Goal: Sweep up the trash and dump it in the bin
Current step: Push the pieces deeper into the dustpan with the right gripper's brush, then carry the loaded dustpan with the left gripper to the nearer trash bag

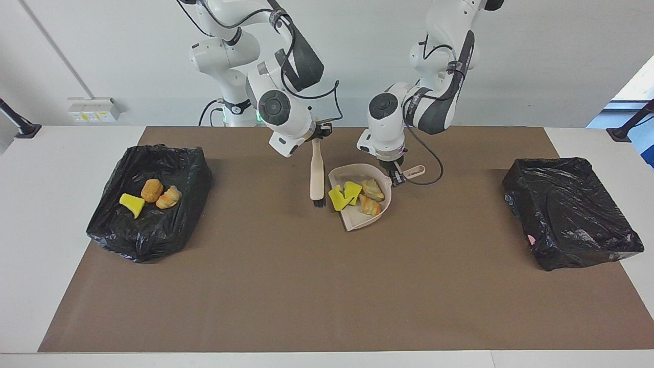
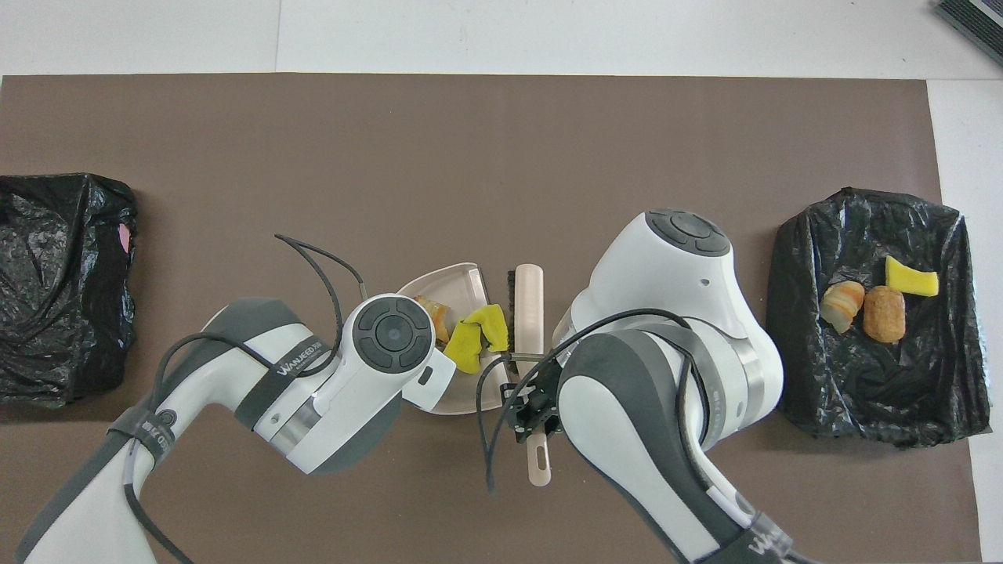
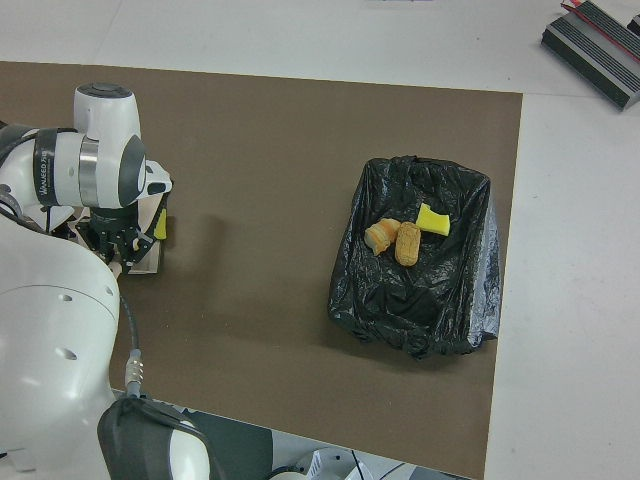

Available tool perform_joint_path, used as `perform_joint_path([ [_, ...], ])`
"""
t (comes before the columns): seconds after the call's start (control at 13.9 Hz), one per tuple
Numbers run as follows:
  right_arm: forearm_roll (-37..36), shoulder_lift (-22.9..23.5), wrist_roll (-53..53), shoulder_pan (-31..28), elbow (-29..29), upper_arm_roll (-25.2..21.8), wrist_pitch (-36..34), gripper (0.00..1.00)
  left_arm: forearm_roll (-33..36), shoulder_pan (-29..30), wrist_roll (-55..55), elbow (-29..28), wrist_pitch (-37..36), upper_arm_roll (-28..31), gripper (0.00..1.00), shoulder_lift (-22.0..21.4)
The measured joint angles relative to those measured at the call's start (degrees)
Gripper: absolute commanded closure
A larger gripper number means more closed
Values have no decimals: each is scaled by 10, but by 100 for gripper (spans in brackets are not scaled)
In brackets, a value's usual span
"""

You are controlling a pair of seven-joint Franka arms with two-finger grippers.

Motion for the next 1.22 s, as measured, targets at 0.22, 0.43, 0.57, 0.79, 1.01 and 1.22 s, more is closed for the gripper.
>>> perform_joint_path([
  [0.22, -40, 46, -24, 13, -5, 2, 9, 100, -1, 8, 47, -1, 24, 2, 100, 2],
  [0.43, -28, 71, -25, 38, -4, 6, 36, 100, -1, 26, 78, -1, 53, 3, 100, 8],
  [0.57, -4, 71, -25, 45, -3, 8, 41, 100, -1, 31, 88, -1, 60, 3, 100, 9],
  [0.79, 44, 71, -25, 51, 2, 8, 50, 100, -1, 33, 91, -2, 64, 3, 100, 9],
  [1.01, 47, 69, -24, 59, 9, 8, 50, 100, -1, 34, 100, -2, 65, 3, 100, 9],
  [1.22, 32, 57, -24, 50, 12, 2, 26, 100, -1, 35, 130, -2, 68, 4, 100, 9],
])
